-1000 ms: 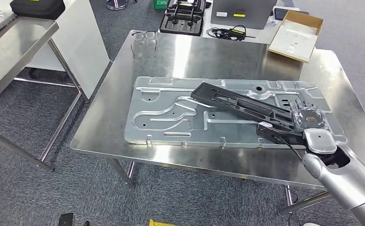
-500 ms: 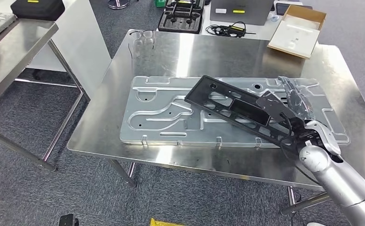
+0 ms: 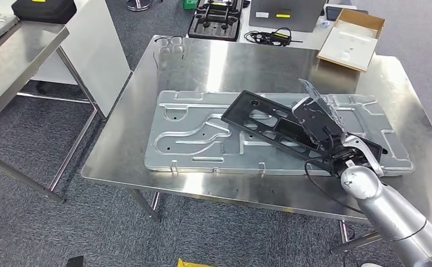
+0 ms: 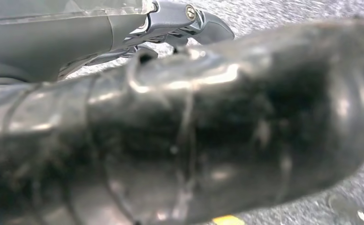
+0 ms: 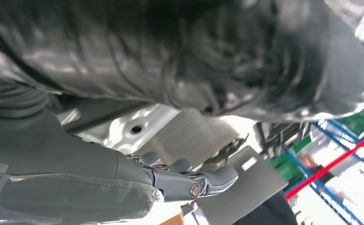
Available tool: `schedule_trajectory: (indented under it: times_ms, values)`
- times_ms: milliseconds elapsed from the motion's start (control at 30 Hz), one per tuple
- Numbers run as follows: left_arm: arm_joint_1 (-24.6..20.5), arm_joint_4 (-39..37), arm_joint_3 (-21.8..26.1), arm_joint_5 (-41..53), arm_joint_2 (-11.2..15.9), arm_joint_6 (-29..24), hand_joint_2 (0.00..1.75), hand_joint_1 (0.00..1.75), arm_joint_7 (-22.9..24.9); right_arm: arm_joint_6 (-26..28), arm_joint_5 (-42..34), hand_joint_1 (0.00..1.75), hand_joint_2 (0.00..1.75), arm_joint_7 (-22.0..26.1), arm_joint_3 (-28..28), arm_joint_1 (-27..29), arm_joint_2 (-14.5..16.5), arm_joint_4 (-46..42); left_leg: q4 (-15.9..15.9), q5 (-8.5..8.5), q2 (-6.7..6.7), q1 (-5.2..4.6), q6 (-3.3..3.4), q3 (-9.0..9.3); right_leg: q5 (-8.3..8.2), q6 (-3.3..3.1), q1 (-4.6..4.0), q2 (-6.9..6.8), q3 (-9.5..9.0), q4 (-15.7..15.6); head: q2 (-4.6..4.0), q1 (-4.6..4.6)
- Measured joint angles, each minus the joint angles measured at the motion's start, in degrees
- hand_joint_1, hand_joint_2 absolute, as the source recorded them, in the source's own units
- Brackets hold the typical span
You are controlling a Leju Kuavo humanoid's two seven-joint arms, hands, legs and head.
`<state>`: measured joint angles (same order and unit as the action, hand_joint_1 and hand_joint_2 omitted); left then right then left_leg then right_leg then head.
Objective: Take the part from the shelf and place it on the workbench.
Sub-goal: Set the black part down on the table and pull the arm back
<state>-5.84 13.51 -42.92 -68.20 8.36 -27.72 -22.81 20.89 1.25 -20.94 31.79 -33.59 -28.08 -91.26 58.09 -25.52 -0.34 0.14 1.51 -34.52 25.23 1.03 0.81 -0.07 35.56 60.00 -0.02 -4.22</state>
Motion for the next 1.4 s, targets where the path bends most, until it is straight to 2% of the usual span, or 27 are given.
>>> schedule_trajectory:
  times_ms: [67, 133, 167, 200, 233, 300, 367, 467, 533, 567, 633, 667, 700, 733, 833, 867, 900, 967, 1033, 1100, 1167, 1200, 1233, 1267, 1333, 1367, 1400]
  values:
    - [0.0, 0.0, 0.2, -0.4, -0.1, -0.5, 0.00, 0.00, 0.5, -0.2, -1.5, 0.00, 0.00, -0.9, 0.5, -0.7, 0.1, -0.7, -0.5, 0.38, 0.05, 0.24, 0.50, 0.29, 2.68, 0.34, 0.05, -0.01, 1.78, 4.1, 0.00, 0.20]
    - [0.0, 0.0, 0.5, -0.8, -0.1, -1.0, 0.00, 0.00, 1.2, -0.4, -2.6, 0.00, 0.00, -1.6, 1.3, -1.3, 0.3, -1.3, -0.5, 0.44, 0.05, 0.20, 0.69, 0.27, 6.18, 0.53, 0.11, 0.00, 4.96, 11.4, 0.00, 0.35]
    - [0.0, 0.0, 0.7, -1.0, -0.2, -1.3, 0.00, 0.00, 1.5, -0.4, -2.8, 0.00, 0.00, -1.9, 1.8, -1.5, 0.5, -1.5, -0.5, 0.44, 0.03, 0.20, 0.71, 0.26, 6.91, 0.62, 0.16, 0.00, 6.10, 13.9, 0.00, 0.36]
    - [0.0, 0.0, 0.8, -1.1, -0.3, -1.6, 0.00, 0.00, 1.8, -0.4, -2.9, 0.00, 0.00, -2.2, 2.3, -1.6, 0.7, -1.8, -0.4, 0.42, 0.01, 0.20, 0.70, 0.26, 6.55, 0.67, 0.23, -0.01, 6.38, 14.6, 0.00, 0.36]
    - [0.0, 0.0, 0.9, -1.2, -0.3, -1.7, 0.00, 0.00, 2.0, -0.3, -3.0, 0.00, 0.00, -2.5, 2.8, -1.9, 0.9, -2.2, -0.3, 0.36, -0.03, 0.21, 0.64, 0.26, 5.12, 0.68, 0.31, -0.01, 5.54, 12.9, 0.00, 0.36]
    - [0.0, 0.0, 1.0, -1.4, -0.5, -2.0, 0.00, 0.00, 2.2, 0.0, -3.0, 0.00, 0.00, -3.2, 3.7, -2.7, 1.2, -2.8, 0.2, 0.07, -0.12, 0.17, 0.34, 0.18, 1.65, 0.51, 0.40, -0.02, 1.85, 5.7, 0.00, 0.35]
    - [0.0, 0.0, 1.0, -1.4, -0.5, -2.1, 0.00, 0.00, 2.3, 0.4, -3.1, 0.00, 0.00, -3.8, 4.4, -3.5, 1.4, -3.4, 0.8, -0.17, -0.19, 0.00, -0.19, -0.12, 0.34, 0.12, 0.21, 0.06, -0.58, 0.9, 0.00, 0.30]
    - [0.1, 0.0, 1.0, -1.5, -0.6, -2.3, 0.00, 0.00, 2.4, 0.5, -3.2, 0.00, 0.00, -4.2, 5.3, -3.8, 1.7, -4.0, 0.8, -0.06, -0.19, -0.01, -1.06, -0.50, 0.15, -0.79, 0.01, 0.19, -0.61, 0.1, 0.00, 0.30]
    - [0.1, 0.0, 1.1, -1.5, -0.6, -2.3, 0.00, 0.00, 2.4, 0.6, -3.3, 0.00, 0.00, -4.2, 5.8, -4.0, 1.8, -4.4, 2.6, -1.57, -0.08, 0.13, -1.71, -1.30, -0.28, -1.57, 0.18, 0.16, -0.50, -0.2, 0.01, 0.16]
    - [0.1, 0.0, 1.1, -1.5, -0.6, -2.3, 0.00, 0.00, 2.4, 0.6, -3.3, 0.00, 0.00, -4.2, 6.0, -4.2, 1.9, -4.6, 5.0, -3.21, -0.02, 0.22, -2.02, -2.35, -0.45, -1.88, 0.24, 0.11, -0.40, -0.3, 0.01, 0.09]
    - [0.1, 0.0, 1.1, -1.5, -0.6, -2.3, 0.00, 0.00, 2.4, 0.6, -3.3, 0.00, 0.00, -4.2, 6.4, -4.2, 2.1, -4.7, 12.1, -6.97, 0.02, 0.33, -2.46, -5.40, -0.67, -2.28, 0.15, 0.05, -0.01, -0.3, 0.00, -0.02]
    - [0.1, 0.0, 1.1, -1.5, -0.7, -2.3, 0.00, 0.00, 2.4, 0.6, -3.3, 0.00, 0.00, -4.2, 6.6, -4.2, 2.2, -4.7, 15.0, -8.04, 0.03, 0.36, -2.57, -6.60, -0.80, -2.36, 0.08, 0.03, 0.19, -0.3, 0.00, 0.00]
    - [0.1, 0.0, 1.1, -1.5, -0.7, -2.3, 0.00, 0.00, 2.5, 0.6, -3.4, 0.00, 0.00, -4.2, 6.9, -4.2, 2.2, -4.7, 16.1, -8.13, 0.03, 0.37, -2.58, -6.93, -0.92, -2.39, 0.02, 0.03, 0.38, -0.3, 0.00, -0.01]
    - [0.2, 0.0, 1.1, -1.5, -0.7, -2.3, 0.00, 0.00, 2.5, 0.6, -3.4, 0.00, 0.00, -4.3, 7.1, -4.2, 2.2, -4.7, 15.0, -7.20, 0.02, 0.36, -2.48, -6.15, -1.05, -2.36, -0.03, 0.03, 0.52, -0.2, 0.00, -0.01]
    - [0.1, 0.0, 1.1, -1.5, -0.8, -2.4, 0.00, 0.00, 2.6, 1.2, -3.5, 0.00, 0.00, -4.4, 7.6, -4.4, 2.2, -4.8, 4.3, -2.91, 0.03, 0.15, -1.54, 0.01, -1.41, -1.99, -0.21, 0.04, 0.65, -0.2, 0.00, 0.03]
    - [0.0, 0.0, 1.1, -1.5, -0.8, -2.4, 0.00, 0.00, 2.6, 1.4, -3.4, 0.00, 0.00, -4.6, 7.7, -4.5, 2.2, -4.8, 1.8, -2.25, 0.03, 0.00, -1.19, 1.35, -1.57, -1.73, -0.25, 0.04, 0.73, -0.2, 0.01, 0.03]
    - [0.0, 0.0, 1.1, -1.5, -0.8, -2.4, 0.00, 0.00, 2.6, 1.7, -3.4, 0.00, 0.00, -4.7, 7.9, -4.7, 2.2, -4.9, 0.6, -2.08, 0.03, -0.19, -0.89, 1.90, -1.73, -1.46, -0.26, 0.03, 0.82, -0.2, 0.01, 0.04]
    - [0.0, 0.0, 1.1, -1.6, -0.8, -2.5, 0.00, 0.00, 2.6, 2.0, -3.3, 0.00, 0.00, -4.8, 8.1, -5.0, 2.2, -4.9, 0.2, -1.60, 0.04, -0.28, -0.36, 1.82, -2.11, -0.77, -0.29, 0.02, 0.94, -0.4, 0.01, 0.04]
    - [0.1, 0.0, 1.1, -1.6, -0.8, -2.5, 0.00, 0.00, 2.6, 2.2, -3.1, 0.00, 0.00, -4.9, 8.3, -5.1, 2.3, -4.9, -0.4, -0.77, 0.20, -0.02, 0.28, 1.81, -1.22, -0.20, -0.29, 0.04, 1.35, 0.5, 0.01, 0.14]
    - [0.1, 0.0, 1.1, -1.7, -0.9, -2.5, 0.00, 0.00, 2.6, 2.3, -2.8, 0.00, 0.00, -4.9, 8.3, -5.3, 2.3, -4.9, -0.8, -0.07, 0.37, 0.18, 0.78, 1.47, 2.42, 0.17, -0.23, 0.06, 3.34, 5.5, 0.01, 0.36]
    - [0.1, 0.0, 1.1, -1.8, -0.9, -2.5, 0.00, 0.00, 2.6, 2.3, -2.6, 0.00, 0.00, -5.0, 8.6, -5.4, 2.3, -4.9, -0.7, 0.29, 0.39, 0.17, 0.96, 0.78, 6.37, 0.47, -0.19, 0.05, 6.19, 13.0, 0.00, 0.54]
    - [0.1, 0.0, 1.1, -1.8, -0.9, -2.5, 0.00, 0.00, 2.6, 2.3, -2.5, 0.00, 0.00, -5.0, 8.7, -5.3, 2.3, -4.9, -0.6, 0.44, 0.39, 0.18, 0.94, 0.47, 7.08, 0.59, -0.15, 0.04, 6.84, 15.1, 0.00, 0.55]
    - [0.1, 0.0, 1.2, -1.9, -0.9, -2.5, 0.00, 0.00, 2.6, 2.3, -2.4, 0.00, 0.00, -5.0, 8.9, -5.3, 2.3, -4.9, -0.5, 0.56, 0.38, 0.19, 0.90, 0.21, 6.69, 0.66, -0.07, 0.03, 6.42, 15.2, 0.00, 0.55]
    - [0.1, 0.0, 1.2, -1.9, -1.0, -2.5, 0.00, 0.00, 2.6, 2.3, -2.4, 0.00, 0.00, -5.1, 9.0, -5.3, 2.3, -4.9, -0.3, 0.62, 0.36, 0.22, 0.83, 0.01, 5.31, 0.69, 0.04, 0.02, 4.77, 12.8, 0.01, 0.55]
    - [0.1, 0.0, 1.2, -1.9, -1.0, -2.5, 0.00, 0.00, 2.6, 2.3, -2.4, 0.00, 0.00, -5.1, 9.1, -5.5, 2.3, -4.9, 0.3, 0.56, 0.29, 0.16, 0.48, -0.40, 2.45, 0.61, 0.17, 0.01, 0.20, 5.2, 0.01, 0.55]
    - [0.1, 0.0, 1.2, -1.9, -1.1, -2.5, 0.00, 0.00, 2.6, 2.3, -2.4, 0.00, 0.00, -5.1, 9.1, -5.6, 2.3, -4.9, 0.7, 0.55, 0.25, 0.06, 0.20, -0.68, 1.68, 0.39, 0.15, 0.04, -1.29, 2.3, 0.01, 0.53]
    - [0.1, 0.0, 1.2, -1.9, -1.1, -2.5, 0.00, 0.00, 2.6, 2.3, -2.3, 0.00, 0.00, -5.1, 9.1, -5.7, 2.3, -4.9, 1.0, 0.60, 0.23, -0.04, -0.13, -0.95, 1.51, 0.13, 0.09, 0.09, -1.86, 0.9, 0.01, 0.49]
